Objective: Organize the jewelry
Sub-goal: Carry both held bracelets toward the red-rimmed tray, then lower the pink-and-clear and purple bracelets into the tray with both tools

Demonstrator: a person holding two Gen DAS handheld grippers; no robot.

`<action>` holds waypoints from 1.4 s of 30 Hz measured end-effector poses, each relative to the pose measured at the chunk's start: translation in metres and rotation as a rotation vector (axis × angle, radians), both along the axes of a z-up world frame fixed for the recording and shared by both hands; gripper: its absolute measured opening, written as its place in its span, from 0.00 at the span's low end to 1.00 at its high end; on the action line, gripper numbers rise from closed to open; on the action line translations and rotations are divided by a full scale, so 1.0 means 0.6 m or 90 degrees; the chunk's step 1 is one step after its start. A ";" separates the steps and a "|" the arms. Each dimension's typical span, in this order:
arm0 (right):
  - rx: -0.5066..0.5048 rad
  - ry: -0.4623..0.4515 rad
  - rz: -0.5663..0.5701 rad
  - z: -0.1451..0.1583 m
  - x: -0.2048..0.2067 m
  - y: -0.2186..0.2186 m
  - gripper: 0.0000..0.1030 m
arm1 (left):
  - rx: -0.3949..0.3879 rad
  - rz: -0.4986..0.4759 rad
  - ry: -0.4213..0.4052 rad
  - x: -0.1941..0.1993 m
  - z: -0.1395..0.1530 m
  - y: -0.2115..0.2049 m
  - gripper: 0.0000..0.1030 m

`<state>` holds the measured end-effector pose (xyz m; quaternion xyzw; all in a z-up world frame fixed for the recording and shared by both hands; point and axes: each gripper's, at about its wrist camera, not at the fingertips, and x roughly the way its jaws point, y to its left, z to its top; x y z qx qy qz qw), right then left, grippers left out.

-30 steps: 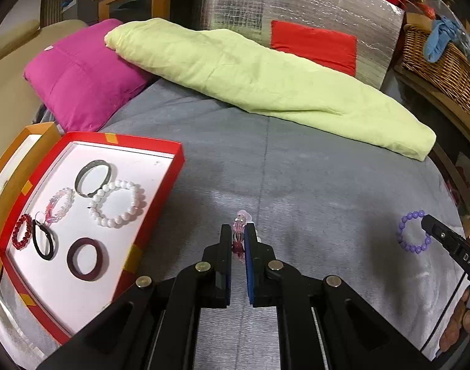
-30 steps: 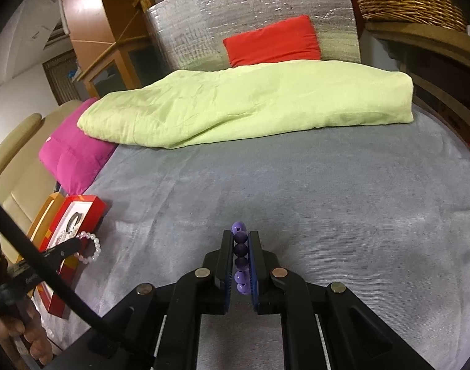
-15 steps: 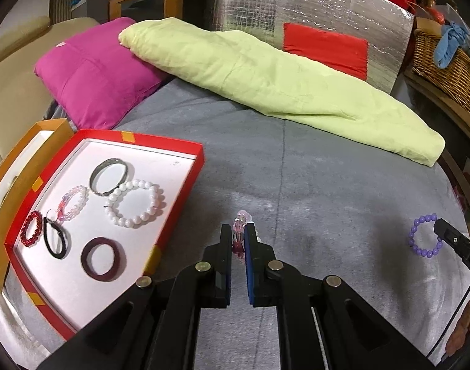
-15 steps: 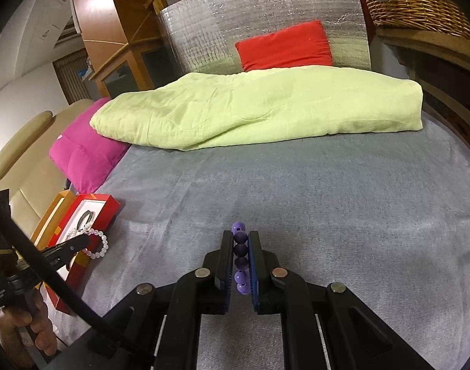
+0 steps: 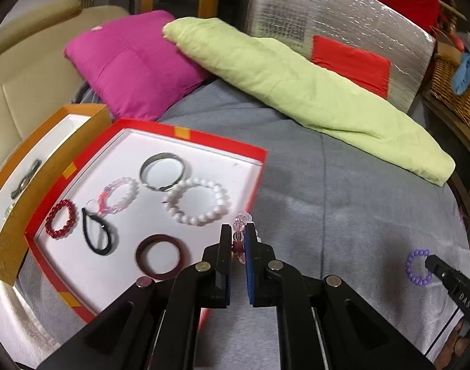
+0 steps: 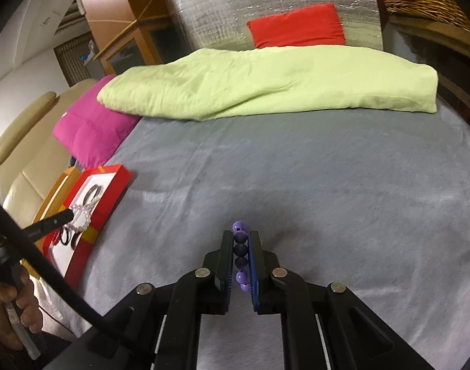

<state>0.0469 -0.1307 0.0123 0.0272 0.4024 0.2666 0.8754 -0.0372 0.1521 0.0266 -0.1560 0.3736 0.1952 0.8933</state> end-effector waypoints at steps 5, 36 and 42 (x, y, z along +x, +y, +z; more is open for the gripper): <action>-0.007 -0.008 0.033 0.022 -0.021 0.057 0.10 | 0.004 0.015 0.000 -0.023 0.001 0.026 0.08; 0.011 -0.010 0.234 0.074 -0.091 0.393 0.10 | -0.005 0.135 0.029 -0.073 -0.022 0.190 0.08; 0.011 -0.002 0.248 0.067 -0.087 0.419 0.10 | -0.027 0.156 0.023 -0.067 -0.027 0.220 0.08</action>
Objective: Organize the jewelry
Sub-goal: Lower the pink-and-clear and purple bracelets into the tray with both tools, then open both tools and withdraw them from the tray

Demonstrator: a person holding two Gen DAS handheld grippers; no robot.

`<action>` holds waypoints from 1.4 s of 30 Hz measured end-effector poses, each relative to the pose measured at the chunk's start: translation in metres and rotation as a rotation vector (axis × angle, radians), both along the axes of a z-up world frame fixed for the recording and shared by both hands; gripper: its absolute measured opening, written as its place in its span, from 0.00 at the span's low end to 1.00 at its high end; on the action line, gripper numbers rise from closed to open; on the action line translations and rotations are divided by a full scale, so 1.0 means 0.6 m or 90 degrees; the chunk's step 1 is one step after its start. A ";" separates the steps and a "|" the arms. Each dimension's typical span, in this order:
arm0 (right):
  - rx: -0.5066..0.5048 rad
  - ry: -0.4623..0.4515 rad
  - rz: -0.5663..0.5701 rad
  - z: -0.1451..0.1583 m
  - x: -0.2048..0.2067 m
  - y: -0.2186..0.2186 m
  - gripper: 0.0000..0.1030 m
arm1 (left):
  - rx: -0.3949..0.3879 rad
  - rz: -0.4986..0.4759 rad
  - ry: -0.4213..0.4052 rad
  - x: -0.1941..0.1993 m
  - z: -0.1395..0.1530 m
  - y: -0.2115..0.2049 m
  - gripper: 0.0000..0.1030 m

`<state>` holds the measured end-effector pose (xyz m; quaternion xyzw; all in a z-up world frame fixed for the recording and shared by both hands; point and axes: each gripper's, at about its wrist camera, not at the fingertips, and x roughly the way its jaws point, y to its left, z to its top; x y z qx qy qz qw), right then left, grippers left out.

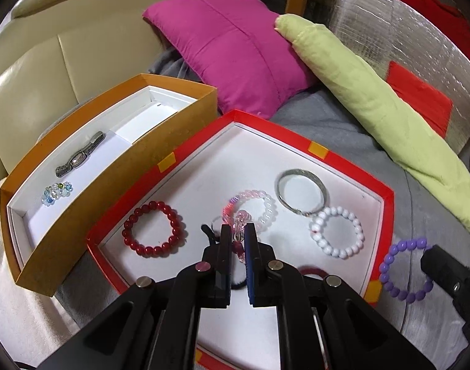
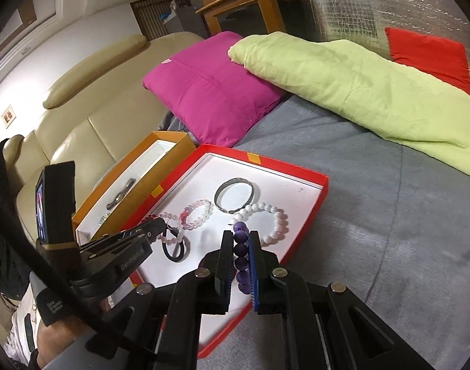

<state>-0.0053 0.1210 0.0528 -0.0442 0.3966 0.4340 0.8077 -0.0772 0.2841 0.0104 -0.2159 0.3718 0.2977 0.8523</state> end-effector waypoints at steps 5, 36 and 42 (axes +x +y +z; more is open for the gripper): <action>-0.001 0.006 0.017 -0.006 0.005 0.028 0.10 | -0.016 0.003 -0.018 0.011 0.002 0.017 0.08; -0.079 0.042 0.018 -0.082 0.089 0.133 0.10 | -0.001 0.022 0.069 0.021 -0.046 0.022 0.08; -0.094 0.042 0.047 -0.088 0.067 0.138 0.11 | 0.006 0.026 0.070 0.011 -0.042 0.022 0.08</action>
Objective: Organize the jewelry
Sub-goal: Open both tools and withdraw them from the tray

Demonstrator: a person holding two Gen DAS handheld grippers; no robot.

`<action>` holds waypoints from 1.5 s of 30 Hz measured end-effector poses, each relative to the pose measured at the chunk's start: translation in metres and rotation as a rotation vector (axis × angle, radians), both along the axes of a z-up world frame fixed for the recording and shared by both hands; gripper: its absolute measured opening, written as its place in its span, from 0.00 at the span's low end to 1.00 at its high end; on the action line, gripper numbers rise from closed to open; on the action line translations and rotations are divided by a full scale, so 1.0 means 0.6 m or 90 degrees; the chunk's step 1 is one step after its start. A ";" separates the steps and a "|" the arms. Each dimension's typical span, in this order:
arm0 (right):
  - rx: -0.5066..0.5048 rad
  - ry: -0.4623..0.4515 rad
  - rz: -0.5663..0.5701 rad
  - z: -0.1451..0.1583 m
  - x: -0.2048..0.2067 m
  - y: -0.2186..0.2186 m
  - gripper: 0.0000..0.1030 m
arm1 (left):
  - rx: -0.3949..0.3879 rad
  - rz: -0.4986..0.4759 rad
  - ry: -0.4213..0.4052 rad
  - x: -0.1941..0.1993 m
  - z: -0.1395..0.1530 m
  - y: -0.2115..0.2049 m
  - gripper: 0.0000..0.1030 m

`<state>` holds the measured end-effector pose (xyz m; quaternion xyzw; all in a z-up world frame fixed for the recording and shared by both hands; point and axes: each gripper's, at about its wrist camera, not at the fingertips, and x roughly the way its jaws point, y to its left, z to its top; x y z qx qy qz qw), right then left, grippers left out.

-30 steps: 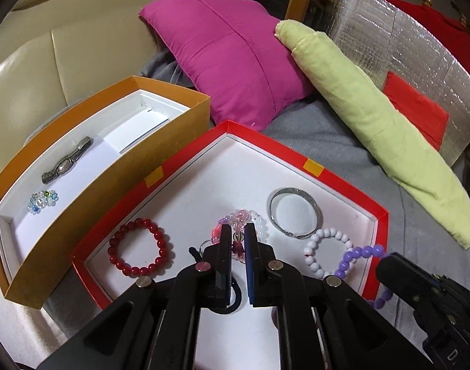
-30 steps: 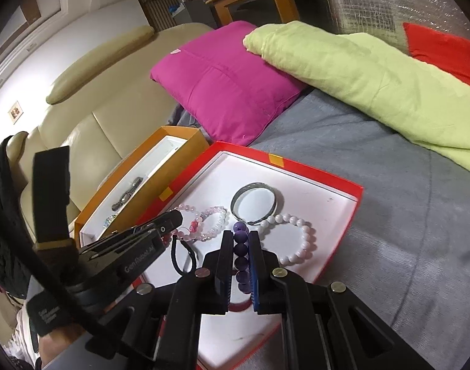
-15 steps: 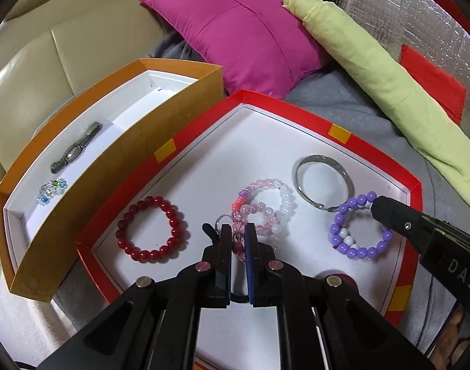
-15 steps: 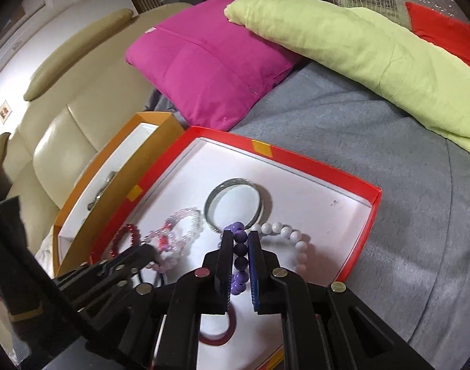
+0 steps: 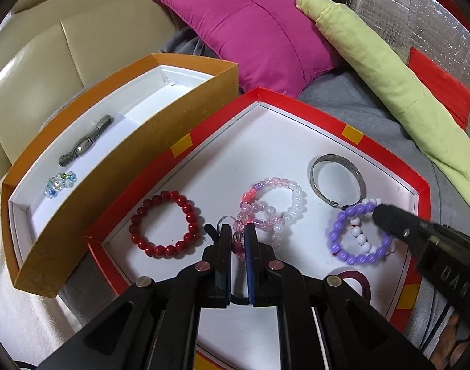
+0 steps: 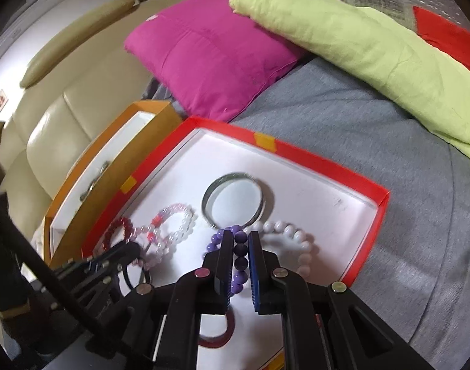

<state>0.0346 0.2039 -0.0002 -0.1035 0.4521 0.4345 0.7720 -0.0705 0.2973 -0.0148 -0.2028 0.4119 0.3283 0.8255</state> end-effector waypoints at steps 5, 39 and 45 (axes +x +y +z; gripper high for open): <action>0.009 -0.011 -0.014 0.017 -0.009 -0.018 0.25 | -0.003 0.015 -0.011 -0.012 0.008 0.006 0.25; -0.003 -0.189 -0.040 0.080 -0.131 -0.205 0.99 | 0.069 0.005 -0.097 -0.090 0.074 -0.096 0.92; 0.000 -0.185 -0.039 0.075 -0.131 -0.193 0.99 | 0.079 -0.004 -0.099 -0.088 0.075 -0.103 0.95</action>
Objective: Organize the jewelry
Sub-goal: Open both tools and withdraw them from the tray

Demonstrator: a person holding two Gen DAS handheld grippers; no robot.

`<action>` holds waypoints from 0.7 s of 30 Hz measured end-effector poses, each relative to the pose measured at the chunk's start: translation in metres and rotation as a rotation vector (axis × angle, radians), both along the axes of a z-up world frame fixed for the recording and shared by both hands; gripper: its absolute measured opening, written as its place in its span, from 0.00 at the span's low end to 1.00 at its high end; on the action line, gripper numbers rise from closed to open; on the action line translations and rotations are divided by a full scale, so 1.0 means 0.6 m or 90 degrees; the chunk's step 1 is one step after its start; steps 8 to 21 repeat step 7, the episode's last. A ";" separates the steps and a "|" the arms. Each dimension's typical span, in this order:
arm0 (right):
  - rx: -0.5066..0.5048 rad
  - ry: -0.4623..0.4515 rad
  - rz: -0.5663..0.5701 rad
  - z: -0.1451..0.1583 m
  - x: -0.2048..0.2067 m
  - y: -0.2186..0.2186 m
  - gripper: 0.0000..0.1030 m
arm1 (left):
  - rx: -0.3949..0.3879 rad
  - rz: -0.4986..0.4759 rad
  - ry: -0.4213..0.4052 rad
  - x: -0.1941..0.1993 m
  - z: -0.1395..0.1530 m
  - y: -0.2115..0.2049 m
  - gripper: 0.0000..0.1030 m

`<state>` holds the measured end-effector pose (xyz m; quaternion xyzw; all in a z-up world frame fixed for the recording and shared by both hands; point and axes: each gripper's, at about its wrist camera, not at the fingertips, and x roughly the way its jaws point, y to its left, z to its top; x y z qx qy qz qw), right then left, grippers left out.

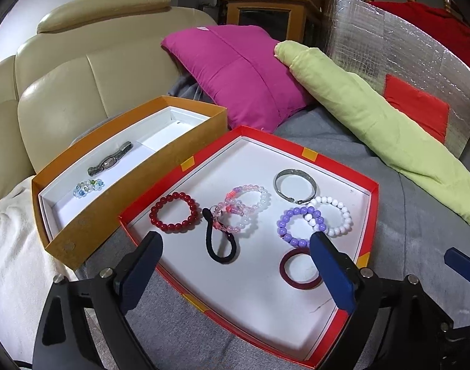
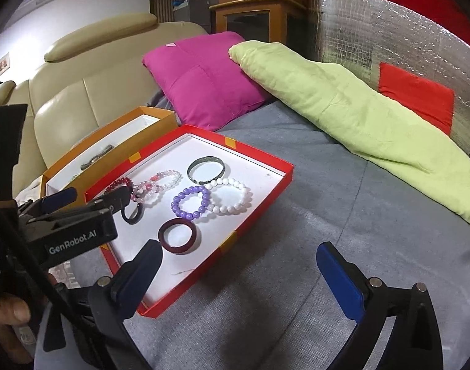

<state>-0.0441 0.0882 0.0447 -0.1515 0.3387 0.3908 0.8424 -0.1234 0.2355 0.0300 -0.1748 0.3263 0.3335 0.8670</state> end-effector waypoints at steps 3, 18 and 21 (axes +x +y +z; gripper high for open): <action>0.001 0.003 -0.001 -0.003 0.002 0.004 0.99 | 0.001 -0.007 -0.002 0.000 0.000 0.000 0.95; 0.001 0.005 -0.003 -0.004 0.004 0.009 0.99 | 0.002 -0.012 0.002 0.001 -0.002 -0.001 0.95; 0.001 0.005 -0.003 -0.004 0.004 0.009 0.99 | 0.002 -0.012 0.002 0.001 -0.002 -0.001 0.95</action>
